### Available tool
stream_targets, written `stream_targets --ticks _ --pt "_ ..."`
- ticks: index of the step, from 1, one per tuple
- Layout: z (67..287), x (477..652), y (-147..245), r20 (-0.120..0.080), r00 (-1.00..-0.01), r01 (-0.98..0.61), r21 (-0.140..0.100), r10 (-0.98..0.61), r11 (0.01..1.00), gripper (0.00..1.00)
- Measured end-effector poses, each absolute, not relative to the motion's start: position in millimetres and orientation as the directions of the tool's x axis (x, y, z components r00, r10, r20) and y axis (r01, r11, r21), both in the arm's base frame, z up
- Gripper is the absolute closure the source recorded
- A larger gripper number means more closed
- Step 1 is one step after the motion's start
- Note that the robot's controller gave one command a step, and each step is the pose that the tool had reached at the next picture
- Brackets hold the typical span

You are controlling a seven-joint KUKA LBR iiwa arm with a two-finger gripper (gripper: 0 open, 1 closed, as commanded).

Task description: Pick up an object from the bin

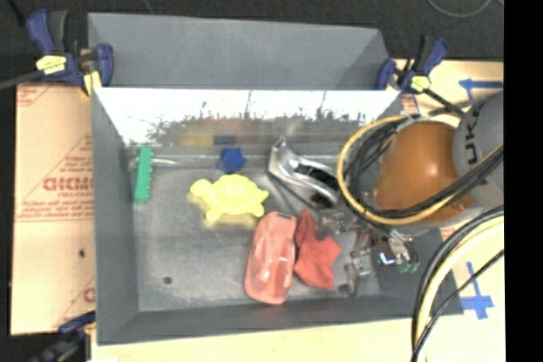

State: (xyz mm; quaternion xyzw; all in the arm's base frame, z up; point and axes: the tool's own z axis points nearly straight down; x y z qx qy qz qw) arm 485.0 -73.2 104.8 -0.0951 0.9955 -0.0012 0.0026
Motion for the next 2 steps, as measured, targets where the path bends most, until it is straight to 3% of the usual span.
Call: stream_targets --ticks 1,2 --pt "87.1 482.2 -50.8 -0.003 -0.820 -0.572 -0.004 -0.572 0.820 0.00" --pt "75.1 479.7 -22.5 0.003 -0.802 -0.598 -0.010 -0.598 0.802 1.00"
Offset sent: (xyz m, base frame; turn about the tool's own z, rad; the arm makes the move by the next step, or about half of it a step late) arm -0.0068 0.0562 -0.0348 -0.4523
